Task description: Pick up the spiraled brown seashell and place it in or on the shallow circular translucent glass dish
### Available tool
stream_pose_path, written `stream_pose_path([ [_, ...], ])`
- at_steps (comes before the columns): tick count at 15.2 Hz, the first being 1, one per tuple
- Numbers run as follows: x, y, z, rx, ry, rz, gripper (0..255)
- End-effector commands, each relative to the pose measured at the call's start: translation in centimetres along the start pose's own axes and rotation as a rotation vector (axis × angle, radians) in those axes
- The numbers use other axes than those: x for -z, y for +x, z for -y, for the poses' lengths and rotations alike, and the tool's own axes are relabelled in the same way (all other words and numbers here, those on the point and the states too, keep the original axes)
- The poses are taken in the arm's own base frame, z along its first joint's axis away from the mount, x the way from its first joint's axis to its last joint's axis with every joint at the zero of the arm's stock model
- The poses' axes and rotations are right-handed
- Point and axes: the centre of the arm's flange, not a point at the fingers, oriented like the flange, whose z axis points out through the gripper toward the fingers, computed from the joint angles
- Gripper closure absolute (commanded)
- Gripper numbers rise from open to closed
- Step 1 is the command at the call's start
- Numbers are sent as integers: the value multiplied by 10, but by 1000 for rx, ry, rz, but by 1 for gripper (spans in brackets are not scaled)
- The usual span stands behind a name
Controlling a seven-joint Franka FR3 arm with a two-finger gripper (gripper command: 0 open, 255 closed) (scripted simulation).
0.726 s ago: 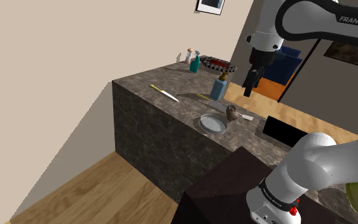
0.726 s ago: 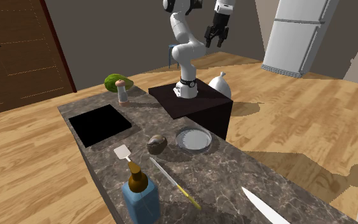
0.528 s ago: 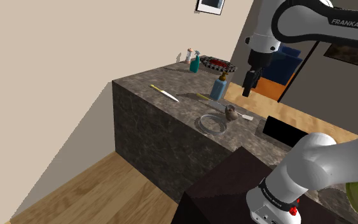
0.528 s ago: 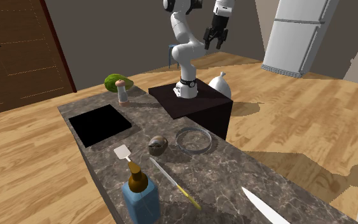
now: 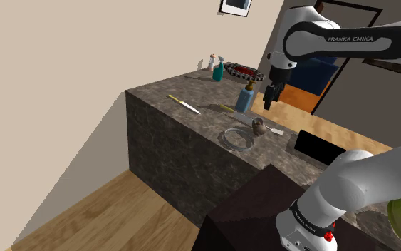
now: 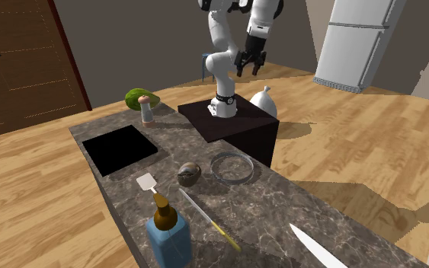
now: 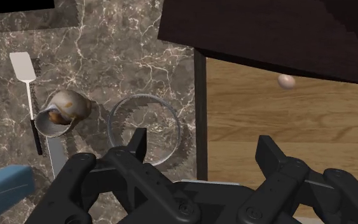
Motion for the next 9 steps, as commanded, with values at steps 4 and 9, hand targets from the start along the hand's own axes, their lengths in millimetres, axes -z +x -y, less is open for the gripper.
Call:
stream_pose_path([
  [4,-37,29,-47,-25,2,0,0],
  [9,-73,56,-96,-50,5,2,0],
])
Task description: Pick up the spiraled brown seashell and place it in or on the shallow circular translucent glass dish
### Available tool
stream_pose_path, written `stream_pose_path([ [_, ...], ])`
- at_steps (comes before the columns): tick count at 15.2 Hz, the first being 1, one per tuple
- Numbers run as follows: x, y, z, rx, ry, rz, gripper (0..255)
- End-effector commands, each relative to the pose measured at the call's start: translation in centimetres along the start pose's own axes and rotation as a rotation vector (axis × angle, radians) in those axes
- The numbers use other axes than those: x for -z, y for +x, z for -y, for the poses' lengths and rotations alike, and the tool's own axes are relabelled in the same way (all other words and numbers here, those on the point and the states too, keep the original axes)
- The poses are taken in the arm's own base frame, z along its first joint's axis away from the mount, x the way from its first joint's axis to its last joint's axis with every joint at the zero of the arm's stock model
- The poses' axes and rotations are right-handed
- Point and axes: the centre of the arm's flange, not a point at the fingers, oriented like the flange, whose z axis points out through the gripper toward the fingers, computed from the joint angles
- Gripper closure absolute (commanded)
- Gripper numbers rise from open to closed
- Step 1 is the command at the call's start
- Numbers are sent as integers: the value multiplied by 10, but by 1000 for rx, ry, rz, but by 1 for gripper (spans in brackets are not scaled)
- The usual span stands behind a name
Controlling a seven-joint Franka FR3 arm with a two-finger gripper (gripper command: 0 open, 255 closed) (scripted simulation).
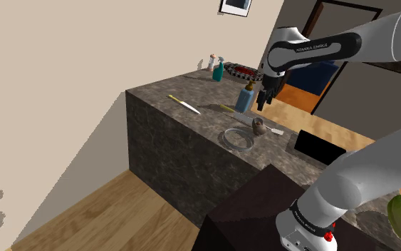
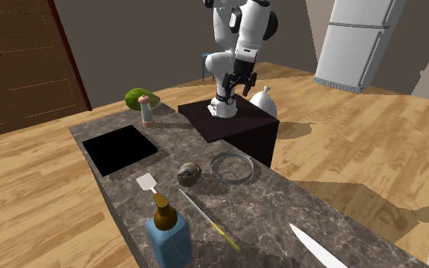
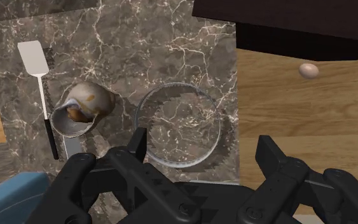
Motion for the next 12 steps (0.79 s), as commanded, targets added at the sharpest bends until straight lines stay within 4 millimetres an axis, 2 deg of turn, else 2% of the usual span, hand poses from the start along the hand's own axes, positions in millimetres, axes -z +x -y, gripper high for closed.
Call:
stream_pose_path([
  [1,-14,10,-19,-10,0,0,0],
  [12,-95,70,-125,-65,7,2,0],
])
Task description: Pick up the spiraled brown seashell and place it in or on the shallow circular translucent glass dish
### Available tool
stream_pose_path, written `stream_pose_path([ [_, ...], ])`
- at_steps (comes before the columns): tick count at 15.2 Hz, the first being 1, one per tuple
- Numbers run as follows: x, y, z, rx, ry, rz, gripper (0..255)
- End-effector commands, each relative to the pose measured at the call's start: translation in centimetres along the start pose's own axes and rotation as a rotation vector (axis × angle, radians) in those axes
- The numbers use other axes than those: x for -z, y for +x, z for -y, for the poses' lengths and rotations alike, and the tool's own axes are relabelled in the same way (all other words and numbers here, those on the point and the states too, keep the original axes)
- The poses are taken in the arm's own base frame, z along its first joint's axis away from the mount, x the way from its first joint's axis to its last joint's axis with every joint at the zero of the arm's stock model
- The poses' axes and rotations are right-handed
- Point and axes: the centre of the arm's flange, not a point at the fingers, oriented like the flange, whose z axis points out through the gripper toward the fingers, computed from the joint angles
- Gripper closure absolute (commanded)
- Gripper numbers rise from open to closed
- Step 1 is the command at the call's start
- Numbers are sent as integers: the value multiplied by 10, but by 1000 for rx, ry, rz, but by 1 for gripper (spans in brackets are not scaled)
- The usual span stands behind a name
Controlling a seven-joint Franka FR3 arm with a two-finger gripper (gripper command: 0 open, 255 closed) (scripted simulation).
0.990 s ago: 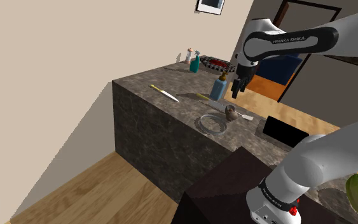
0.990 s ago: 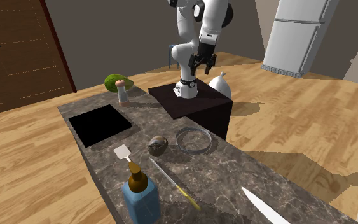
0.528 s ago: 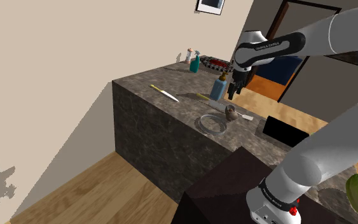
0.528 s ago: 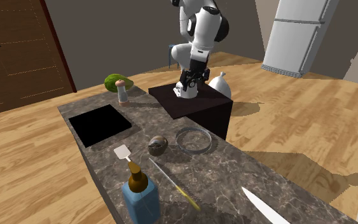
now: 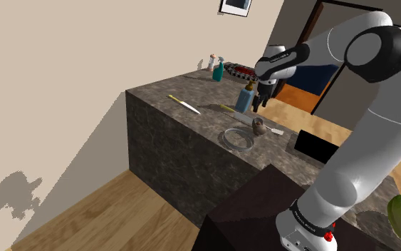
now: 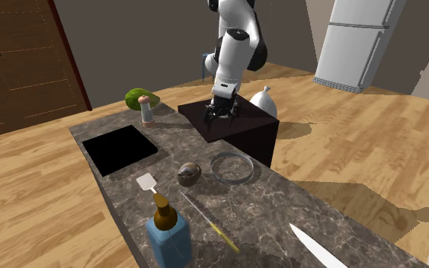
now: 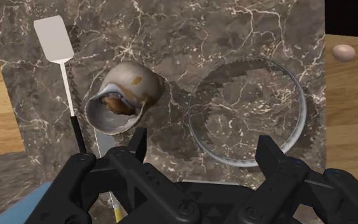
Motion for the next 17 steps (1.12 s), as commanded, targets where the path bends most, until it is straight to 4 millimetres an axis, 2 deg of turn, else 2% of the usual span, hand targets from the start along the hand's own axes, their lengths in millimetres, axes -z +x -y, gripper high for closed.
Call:
stream_pose_path([
  [1,-14,10,-18,-9,1,0,0],
  [13,-103,75,-134,-69,8,4,0],
  [17,-119,75,-135,-70,8,4,0],
])
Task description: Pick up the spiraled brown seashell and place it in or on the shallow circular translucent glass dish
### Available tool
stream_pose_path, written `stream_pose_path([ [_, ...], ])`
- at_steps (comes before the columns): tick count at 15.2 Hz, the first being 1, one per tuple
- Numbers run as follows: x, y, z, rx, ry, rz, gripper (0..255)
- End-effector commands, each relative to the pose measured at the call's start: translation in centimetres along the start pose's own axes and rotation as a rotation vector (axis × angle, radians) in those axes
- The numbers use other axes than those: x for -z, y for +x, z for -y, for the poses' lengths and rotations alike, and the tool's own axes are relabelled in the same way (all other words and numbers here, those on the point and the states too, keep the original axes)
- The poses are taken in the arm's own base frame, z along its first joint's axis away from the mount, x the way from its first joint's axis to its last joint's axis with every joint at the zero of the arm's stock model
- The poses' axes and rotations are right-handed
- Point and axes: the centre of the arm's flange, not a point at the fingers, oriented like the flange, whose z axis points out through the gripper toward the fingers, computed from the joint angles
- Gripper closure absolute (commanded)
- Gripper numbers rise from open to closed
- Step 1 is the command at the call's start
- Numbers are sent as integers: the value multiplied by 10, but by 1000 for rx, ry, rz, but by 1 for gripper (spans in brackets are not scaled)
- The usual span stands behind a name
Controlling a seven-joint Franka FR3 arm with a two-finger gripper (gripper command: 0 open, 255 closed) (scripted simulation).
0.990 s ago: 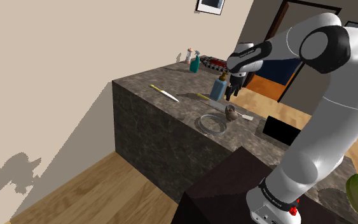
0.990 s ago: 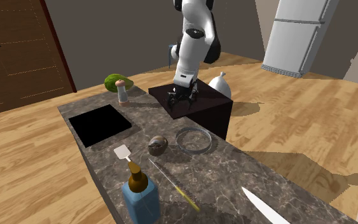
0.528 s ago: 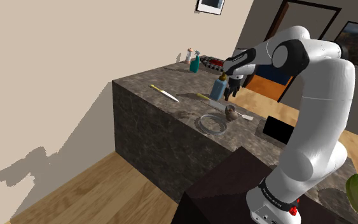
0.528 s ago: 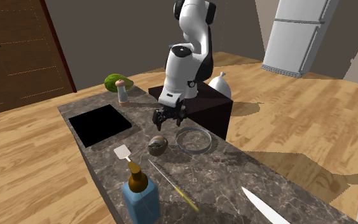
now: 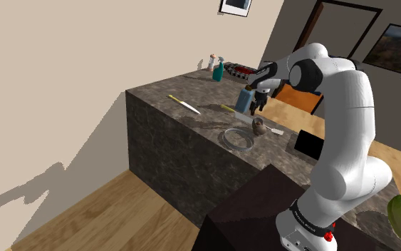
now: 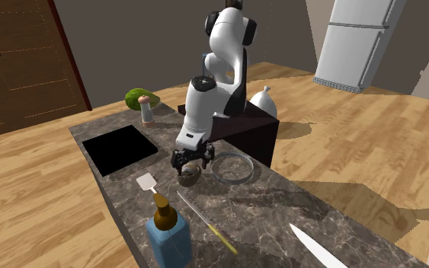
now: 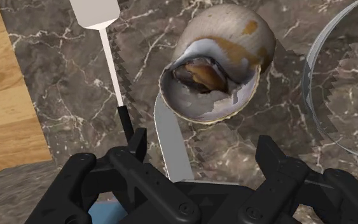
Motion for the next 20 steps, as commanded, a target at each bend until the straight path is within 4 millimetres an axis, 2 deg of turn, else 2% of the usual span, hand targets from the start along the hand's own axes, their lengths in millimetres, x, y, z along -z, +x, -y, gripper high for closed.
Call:
stream_pose_path([
  [1,-11,0,0,0,0,0,0],
  [4,-30,0,0,0,0,0,0],
  [12,-30,0,0,0,0,0,0],
  [13,-30,0,0,0,0,0,255],
  [20,-30,0,0,0,0,0,255],
])
